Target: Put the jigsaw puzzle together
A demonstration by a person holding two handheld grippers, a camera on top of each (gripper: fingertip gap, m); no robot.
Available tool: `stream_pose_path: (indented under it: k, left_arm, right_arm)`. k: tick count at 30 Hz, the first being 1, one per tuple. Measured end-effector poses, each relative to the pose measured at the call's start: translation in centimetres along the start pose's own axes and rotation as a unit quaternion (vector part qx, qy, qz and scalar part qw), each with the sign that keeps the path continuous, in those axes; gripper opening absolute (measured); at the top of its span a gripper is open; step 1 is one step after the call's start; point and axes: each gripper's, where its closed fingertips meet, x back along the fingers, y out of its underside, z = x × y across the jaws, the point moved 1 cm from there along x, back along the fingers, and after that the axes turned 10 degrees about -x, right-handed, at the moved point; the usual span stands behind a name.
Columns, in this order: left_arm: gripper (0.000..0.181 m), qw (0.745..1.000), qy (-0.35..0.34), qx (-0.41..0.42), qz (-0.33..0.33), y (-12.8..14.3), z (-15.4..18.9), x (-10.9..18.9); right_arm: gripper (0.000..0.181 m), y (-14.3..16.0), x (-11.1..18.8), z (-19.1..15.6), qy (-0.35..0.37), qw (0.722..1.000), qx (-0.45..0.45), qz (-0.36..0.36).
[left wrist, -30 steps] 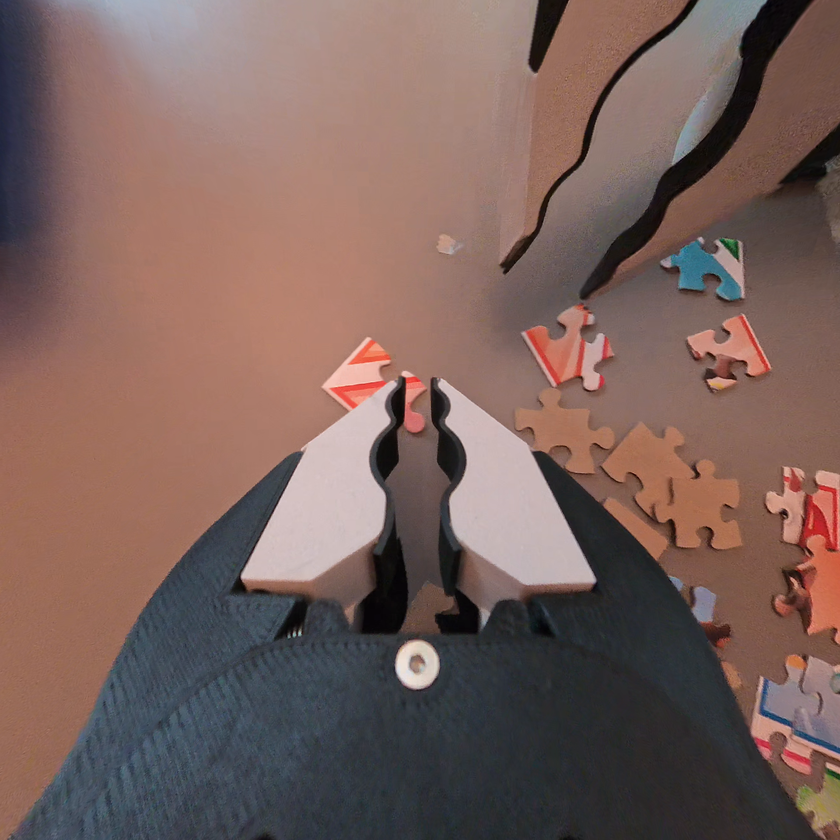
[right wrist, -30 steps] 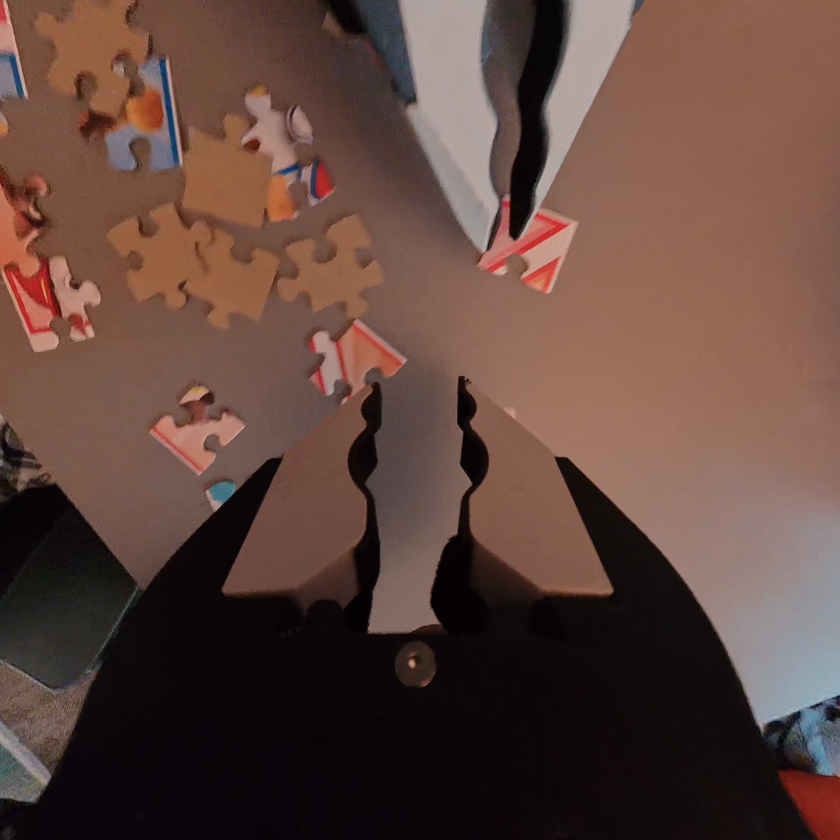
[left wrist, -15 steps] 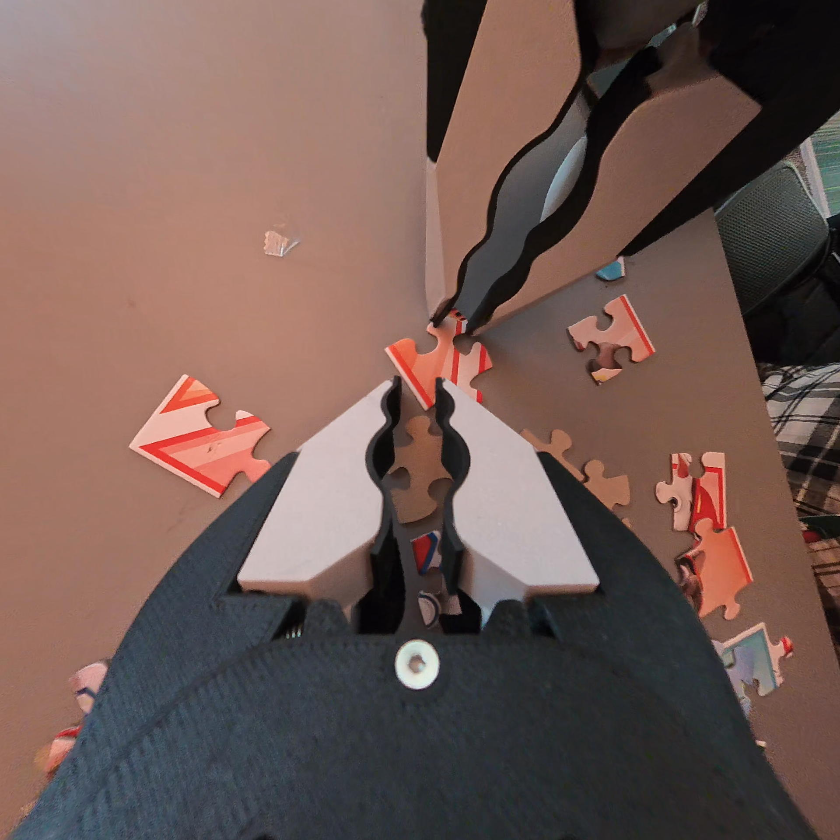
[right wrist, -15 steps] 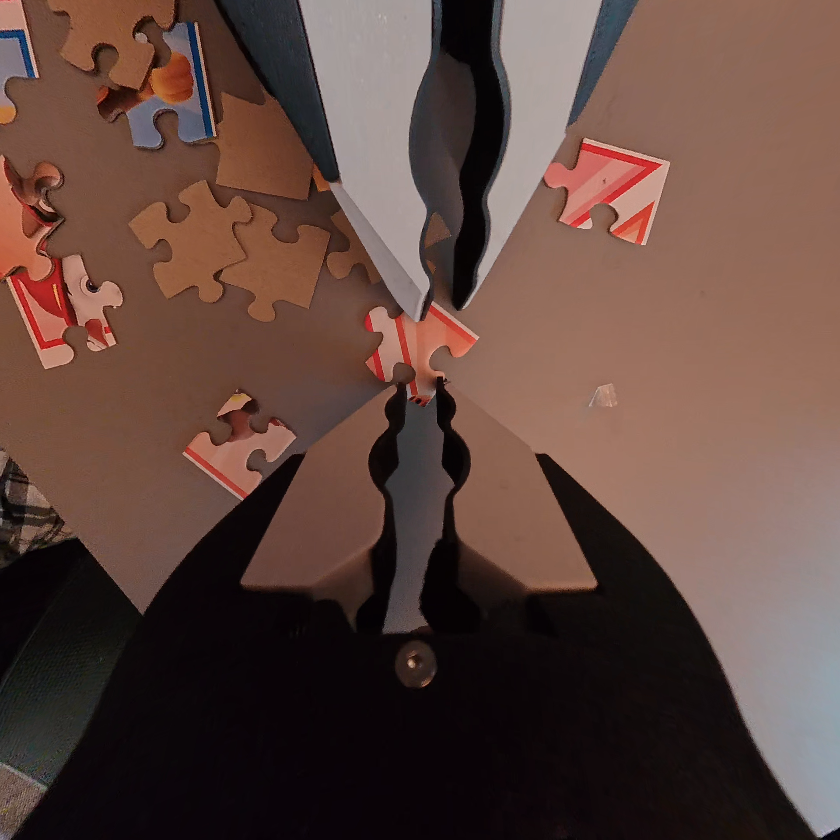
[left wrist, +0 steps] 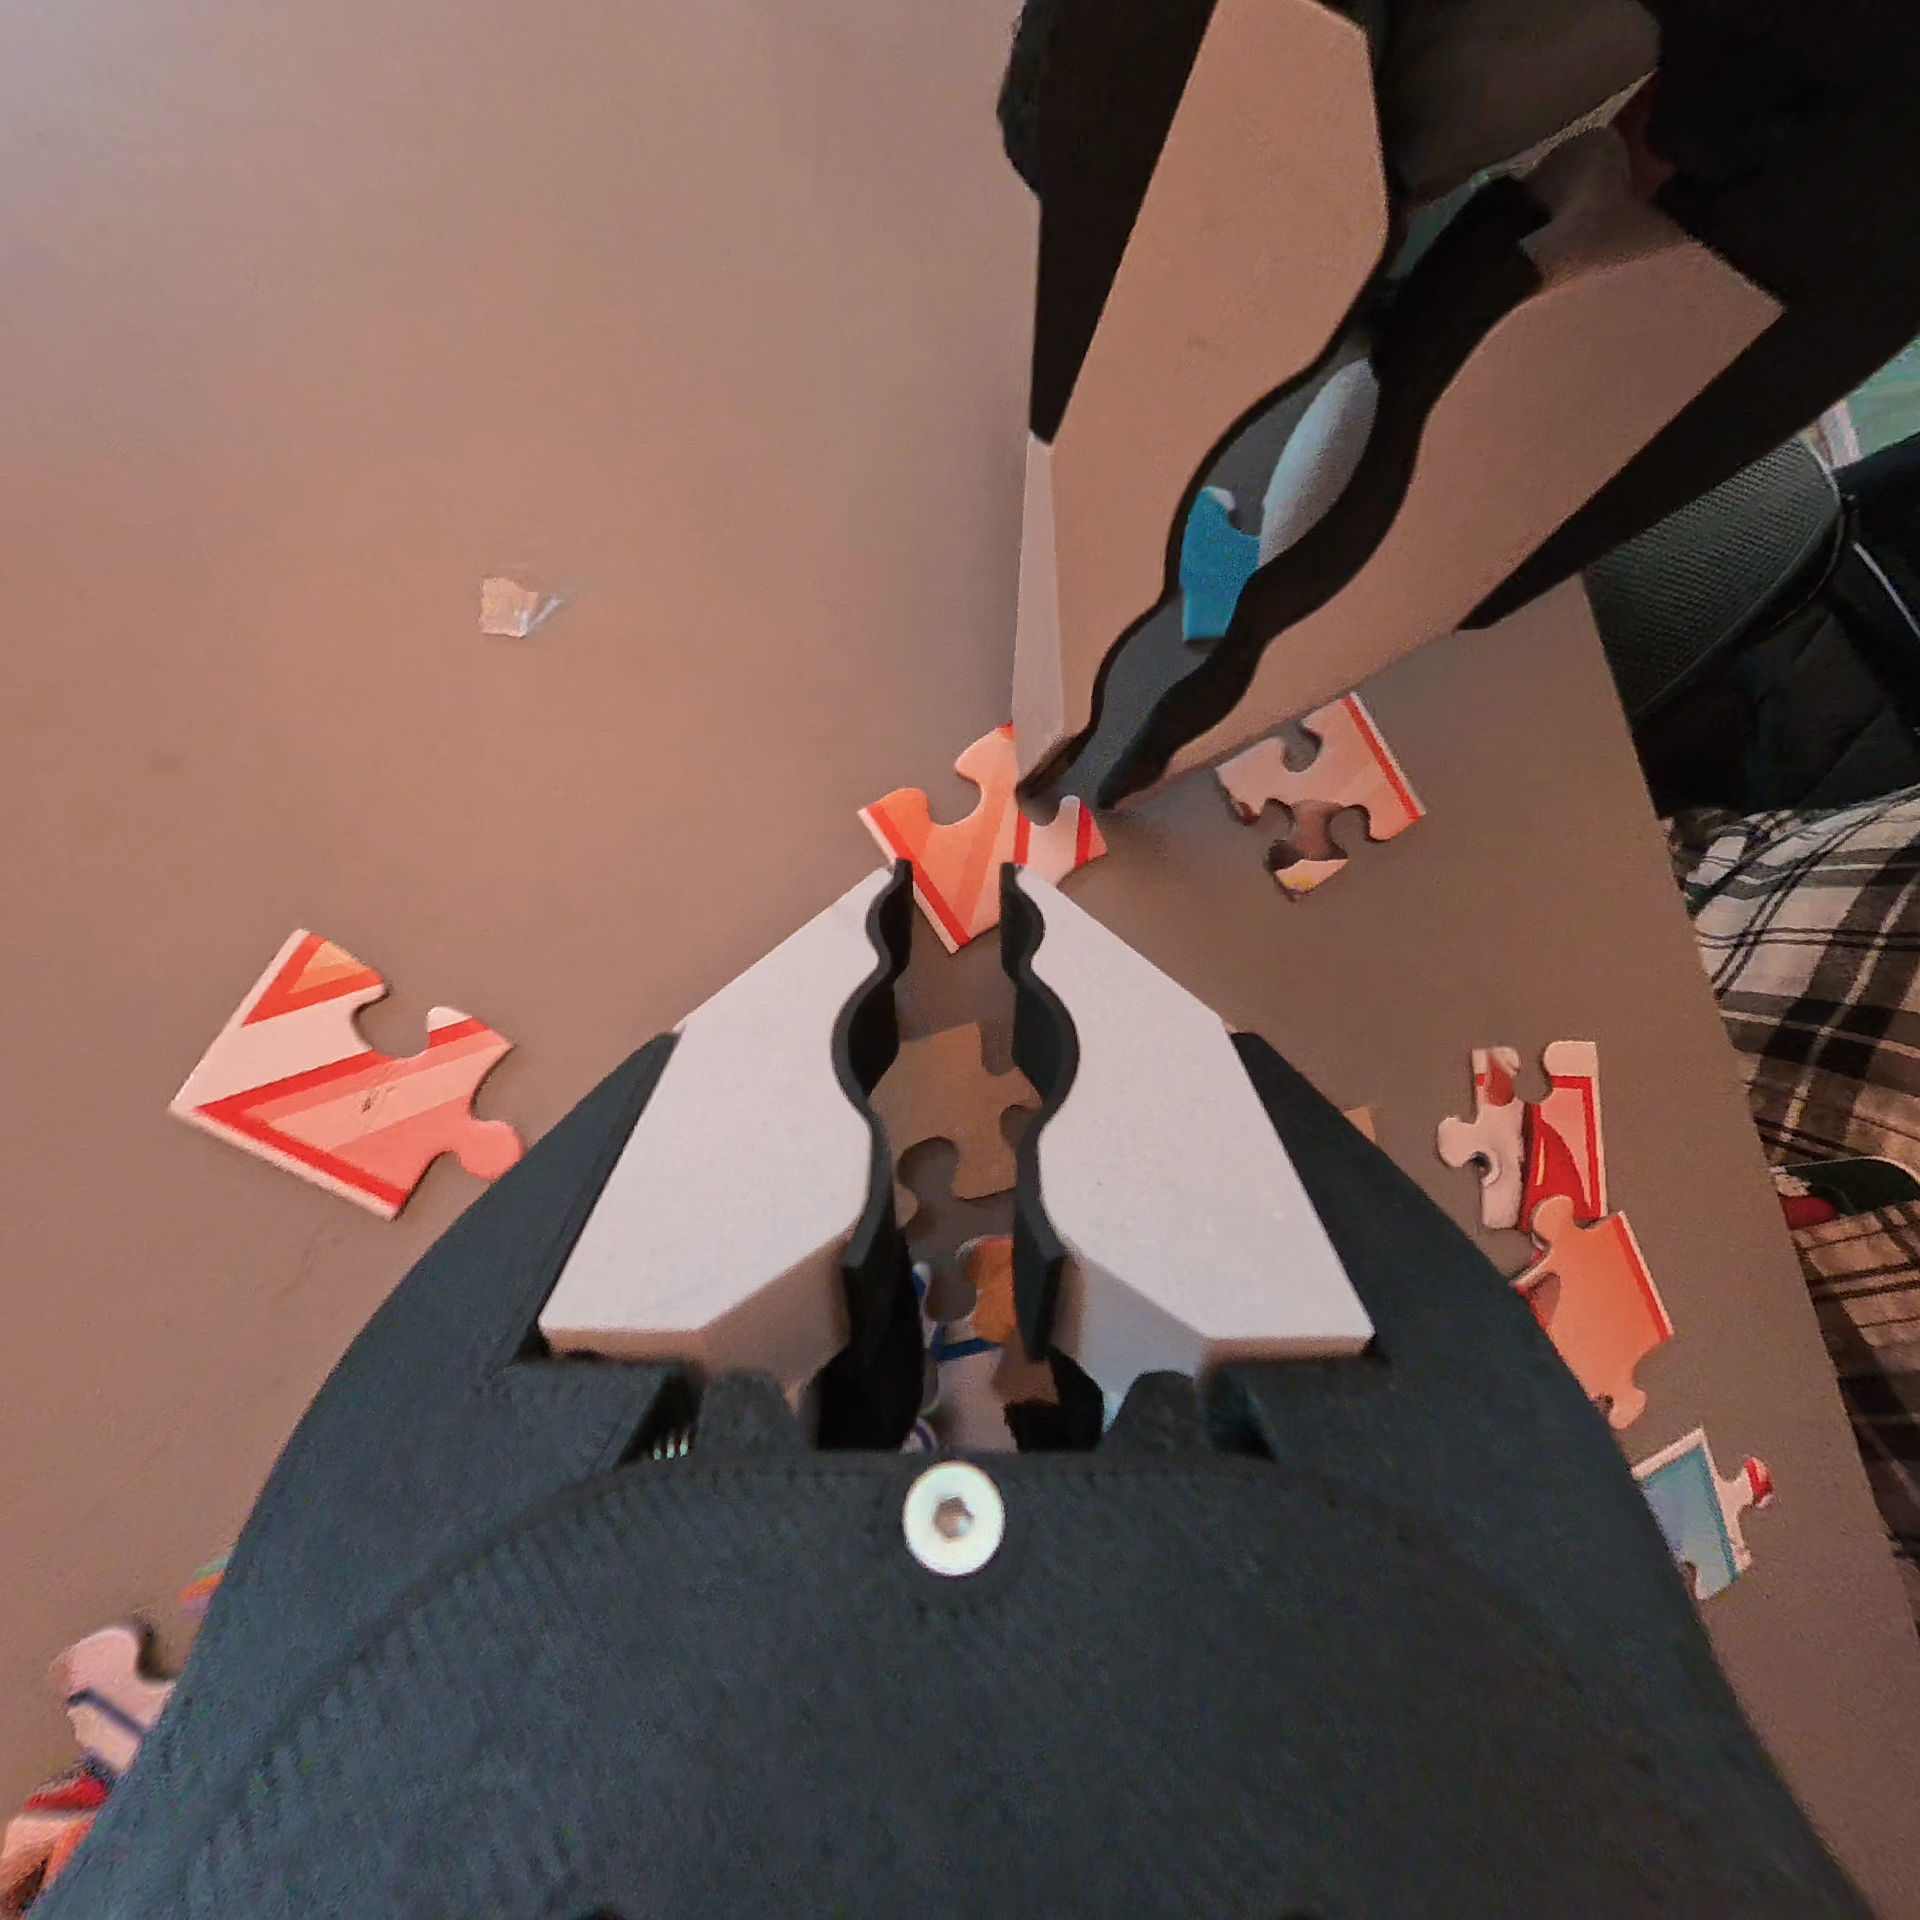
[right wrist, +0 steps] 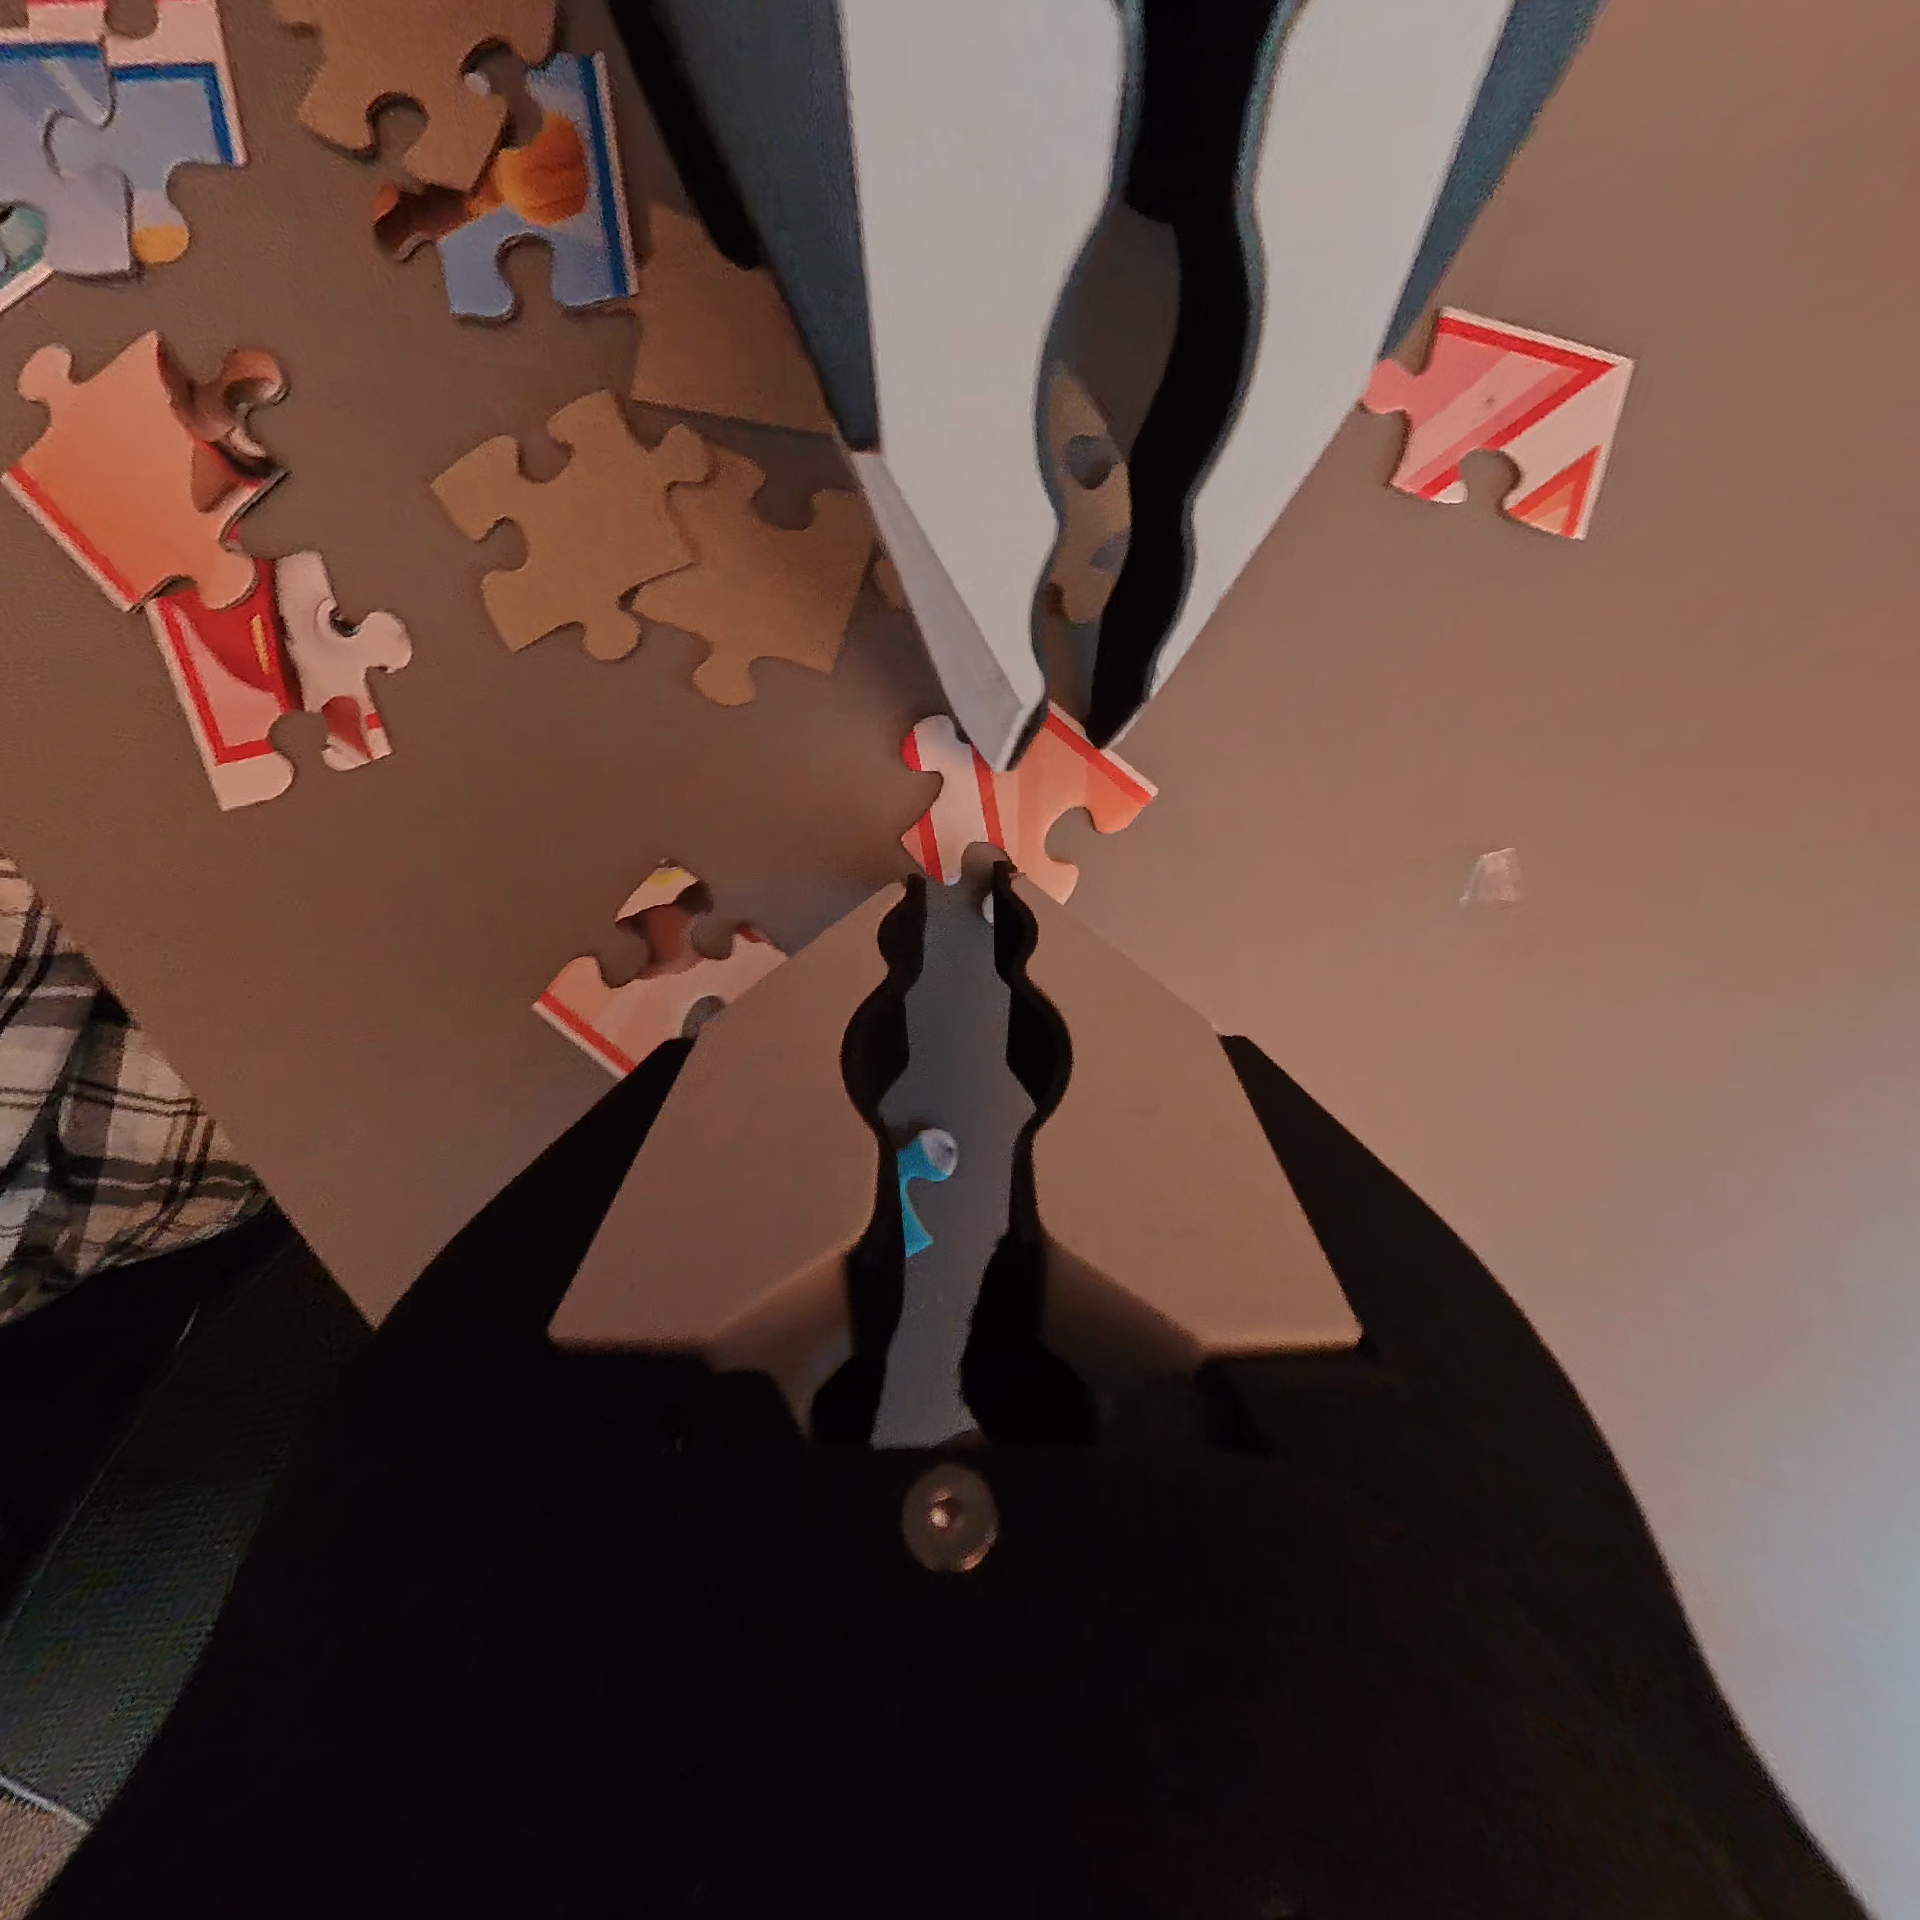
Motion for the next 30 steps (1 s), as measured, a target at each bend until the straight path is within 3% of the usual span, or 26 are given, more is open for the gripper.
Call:
stream_pose_path:
  k: [4, 7, 11, 17, 25, 27, 30]
  left_arm:
    - [0.013, 1.000, -0.009, -0.021, -0.016, -0.2, 0.4, -0.3]
    - [0.013, 0.999, -0.014, -0.027, -0.022, -0.1, 0.5, -0.2]
    - [0.014, 0.999, -0.013, -0.037, -0.030, -0.1, 0.8, -0.3]
    - [0.010, 0.997, -0.023, -0.057, -0.048, 0.3, 1.8, -0.2]
    - [0.018, 0.994, -0.072, -0.056, -0.054, -0.4, 1.2, -0.2]
    - [0.014, 0.996, -0.055, -0.052, -0.052, -0.5, 1.7, -0.7]
    - [0.014, 0.996, -0.043, -0.065, -0.050, -0.8, 2.6, -1.2]
  right_arm:
    - [0.016, 0.4, 0.8, -0.5, 0.027, 1.000, -0.006, 0.003]
    - [0.010, 0.6, 2.6, -3.1, 0.008, 0.999, -0.007, 0.034]
    - [0.002, 2.5, 1.3, -5.3, 0.002, 1.000, 0.005, 0.012]
    - [0.000, 3.9, 1.9, -2.1, 0.031, 0.999, -0.035, 0.024]
    - [0.000, 4.4, 2.6, 3.7, 0.145, 0.988, -0.050, 0.011]
    - [0.018, 3.8, 3.0, 3.2, 0.149, 0.987, -0.048, 0.028]
    - [0.028, 3.5, 3.2, -0.1, 0.103, 0.993, -0.026, 0.052]
